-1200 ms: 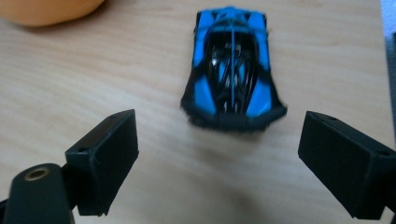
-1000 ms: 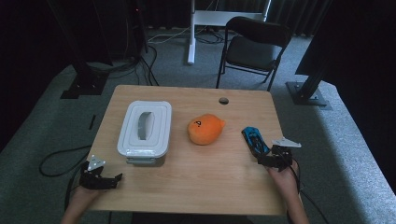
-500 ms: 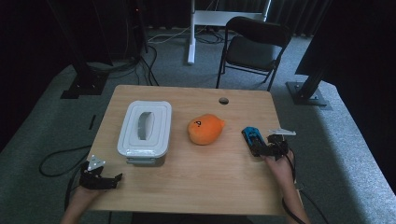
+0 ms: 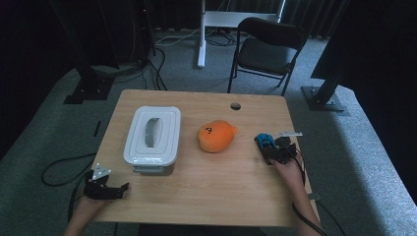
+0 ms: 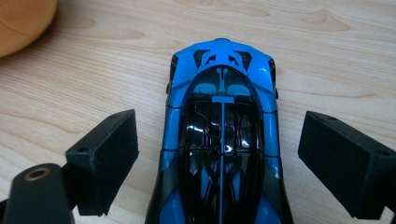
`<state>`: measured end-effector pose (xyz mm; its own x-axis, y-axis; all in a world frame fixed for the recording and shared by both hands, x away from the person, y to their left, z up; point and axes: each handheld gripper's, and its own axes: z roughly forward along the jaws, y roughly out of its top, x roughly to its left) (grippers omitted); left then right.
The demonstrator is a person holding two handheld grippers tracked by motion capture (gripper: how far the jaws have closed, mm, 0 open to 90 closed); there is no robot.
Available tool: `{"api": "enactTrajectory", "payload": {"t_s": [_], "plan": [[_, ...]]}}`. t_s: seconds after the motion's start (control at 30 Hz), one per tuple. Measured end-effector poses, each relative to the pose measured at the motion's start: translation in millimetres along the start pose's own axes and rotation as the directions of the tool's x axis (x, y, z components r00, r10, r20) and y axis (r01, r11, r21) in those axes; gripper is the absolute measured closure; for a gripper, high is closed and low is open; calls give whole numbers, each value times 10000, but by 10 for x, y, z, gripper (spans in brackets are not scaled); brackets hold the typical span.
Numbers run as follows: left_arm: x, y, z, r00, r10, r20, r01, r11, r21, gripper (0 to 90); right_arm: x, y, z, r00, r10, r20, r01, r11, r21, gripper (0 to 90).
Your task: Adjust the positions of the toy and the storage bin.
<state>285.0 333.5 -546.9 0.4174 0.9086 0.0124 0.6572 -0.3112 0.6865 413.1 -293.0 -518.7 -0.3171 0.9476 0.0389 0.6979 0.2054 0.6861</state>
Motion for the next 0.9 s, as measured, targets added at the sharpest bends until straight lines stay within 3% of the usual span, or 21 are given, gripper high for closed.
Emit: {"api": "enactTrajectory", "payload": {"t_s": [0.3, 0.53, 0.9], "plan": [[0, 0, 0, 10000, 0, 0, 0, 10000, -1, 2, -10, 40, 109, 9999, -111, -127, 116, 9992, 372, 139], [0, 0, 0, 10000, -4, -1, 4, 10000, -6, 2, -23, 44, 171, 9995, -317, 85, 311, 9973, 671, 181], [0, 0, 0, 10000, -3, -1, 3, 10000, -3, 2, -43, 28, 232, 9998, -153, -114, 163, 9958, 903, 237]]}}
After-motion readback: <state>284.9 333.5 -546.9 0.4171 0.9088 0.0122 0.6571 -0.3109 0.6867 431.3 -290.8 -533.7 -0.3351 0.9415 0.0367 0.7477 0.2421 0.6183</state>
